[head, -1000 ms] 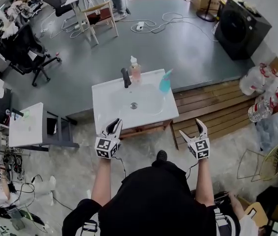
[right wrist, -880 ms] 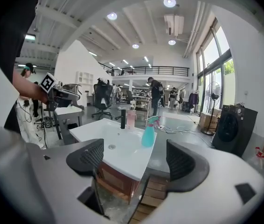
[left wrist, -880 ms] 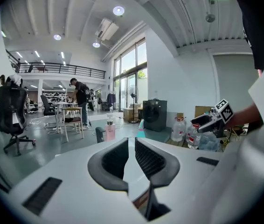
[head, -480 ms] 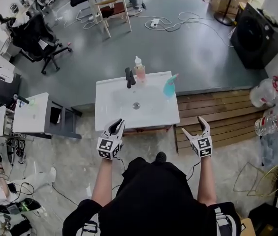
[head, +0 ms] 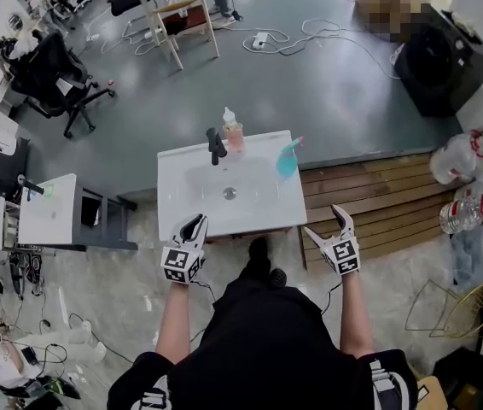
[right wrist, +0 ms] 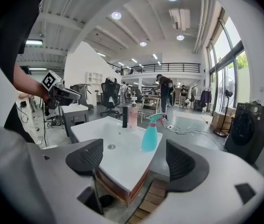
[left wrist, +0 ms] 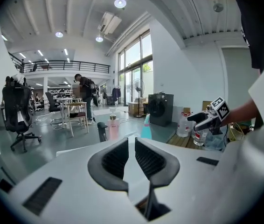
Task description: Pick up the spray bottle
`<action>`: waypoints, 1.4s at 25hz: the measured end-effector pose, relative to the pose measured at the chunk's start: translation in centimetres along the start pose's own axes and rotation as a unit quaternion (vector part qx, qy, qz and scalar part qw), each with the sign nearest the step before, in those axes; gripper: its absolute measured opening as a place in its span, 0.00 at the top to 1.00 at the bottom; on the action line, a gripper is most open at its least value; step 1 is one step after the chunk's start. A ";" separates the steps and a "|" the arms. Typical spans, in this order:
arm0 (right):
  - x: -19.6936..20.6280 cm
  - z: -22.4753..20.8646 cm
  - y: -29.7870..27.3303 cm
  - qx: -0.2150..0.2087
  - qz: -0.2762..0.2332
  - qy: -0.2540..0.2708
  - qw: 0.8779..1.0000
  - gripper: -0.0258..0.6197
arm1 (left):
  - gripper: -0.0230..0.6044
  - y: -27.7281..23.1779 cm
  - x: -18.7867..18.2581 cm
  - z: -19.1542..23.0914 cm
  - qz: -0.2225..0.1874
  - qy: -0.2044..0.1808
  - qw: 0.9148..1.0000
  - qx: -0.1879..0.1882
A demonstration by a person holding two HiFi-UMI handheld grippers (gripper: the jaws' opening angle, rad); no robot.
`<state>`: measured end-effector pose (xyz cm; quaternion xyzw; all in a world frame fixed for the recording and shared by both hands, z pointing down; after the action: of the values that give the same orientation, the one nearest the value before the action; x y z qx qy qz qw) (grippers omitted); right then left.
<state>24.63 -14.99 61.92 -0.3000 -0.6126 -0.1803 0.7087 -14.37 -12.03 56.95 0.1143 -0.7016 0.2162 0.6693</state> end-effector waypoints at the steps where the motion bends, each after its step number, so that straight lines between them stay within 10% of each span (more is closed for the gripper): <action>1: -0.2 -0.6 -0.5 0.004 0.000 0.000 1.000 0.28 | 0.88 -1.0 -0.1 0.2 0.000 0.000 1.000 0.005; 26: -0.3 -3.1 -17.8 0.045 0.014 -0.045 0.998 0.28 | 0.88 -19.7 -2.5 13.5 -0.032 0.000 0.993 0.116; 35: -0.5 -5.9 -22.0 0.067 -0.005 -0.017 0.998 0.31 | 0.88 -19.2 -1.8 16.4 -0.027 0.002 0.996 0.087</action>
<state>15.36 -35.49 65.51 -0.2514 -0.6365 -0.1373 0.7161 -20.13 -36.66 57.87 0.1903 -0.6756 0.2580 0.6639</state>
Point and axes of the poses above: the fingertips, and each gripper's own axes: y backward along the fingers, z to its left, x out of its underside, the point moved 7 cm from there along y, backward along the fingers, and after that the axes turned 13 degrees about -z, right-handed, at the moved point
